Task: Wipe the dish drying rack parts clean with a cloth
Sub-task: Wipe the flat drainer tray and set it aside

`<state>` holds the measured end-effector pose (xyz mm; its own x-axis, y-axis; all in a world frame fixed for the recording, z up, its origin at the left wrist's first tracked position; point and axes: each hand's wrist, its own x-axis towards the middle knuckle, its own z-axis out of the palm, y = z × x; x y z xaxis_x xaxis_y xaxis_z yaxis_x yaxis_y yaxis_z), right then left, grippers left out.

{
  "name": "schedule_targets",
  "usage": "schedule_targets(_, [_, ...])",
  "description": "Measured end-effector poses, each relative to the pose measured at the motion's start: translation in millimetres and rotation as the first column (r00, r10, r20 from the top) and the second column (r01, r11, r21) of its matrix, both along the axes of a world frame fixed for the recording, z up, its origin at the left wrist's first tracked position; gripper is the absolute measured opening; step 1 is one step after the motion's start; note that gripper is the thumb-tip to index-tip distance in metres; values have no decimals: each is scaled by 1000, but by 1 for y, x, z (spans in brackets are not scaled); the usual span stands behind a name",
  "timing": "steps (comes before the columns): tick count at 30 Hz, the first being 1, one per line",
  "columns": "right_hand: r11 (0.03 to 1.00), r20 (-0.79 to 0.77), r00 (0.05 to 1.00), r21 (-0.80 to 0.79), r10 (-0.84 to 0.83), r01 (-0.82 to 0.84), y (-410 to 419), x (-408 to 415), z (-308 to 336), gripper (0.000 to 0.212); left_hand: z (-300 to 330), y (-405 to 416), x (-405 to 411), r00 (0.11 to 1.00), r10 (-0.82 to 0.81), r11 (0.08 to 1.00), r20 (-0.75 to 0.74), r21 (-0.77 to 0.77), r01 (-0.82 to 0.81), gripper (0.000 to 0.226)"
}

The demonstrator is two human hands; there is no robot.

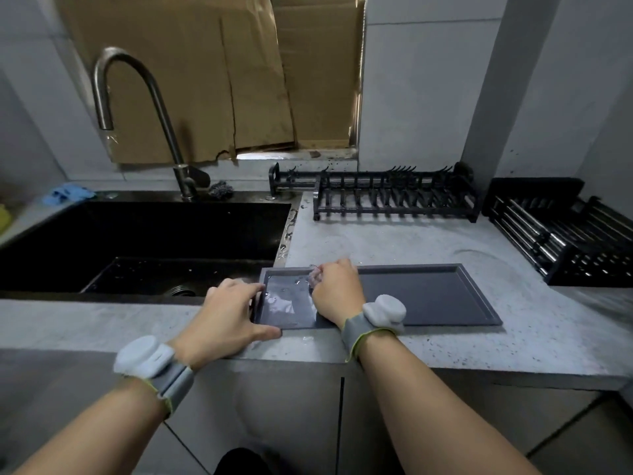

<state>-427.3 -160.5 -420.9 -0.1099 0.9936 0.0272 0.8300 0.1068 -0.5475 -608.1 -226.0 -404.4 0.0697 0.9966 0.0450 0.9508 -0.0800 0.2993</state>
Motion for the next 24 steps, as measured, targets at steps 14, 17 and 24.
schedule_targets(14, [835,-22,855,-204,518,-511,15,-23,38,35,-3,0,-4,996,76,997,57,-39,-73,120])
schedule_targets(17, [912,-53,916,-86,399,-402,28,-17,39,39,-5,0,-4,997,56,998,60,-38,-54,118])
schedule_targets(24, [912,90,911,50,403,-408,20,-52,-2,31,-2,1,0,996,65,997,67,-36,-62,121])
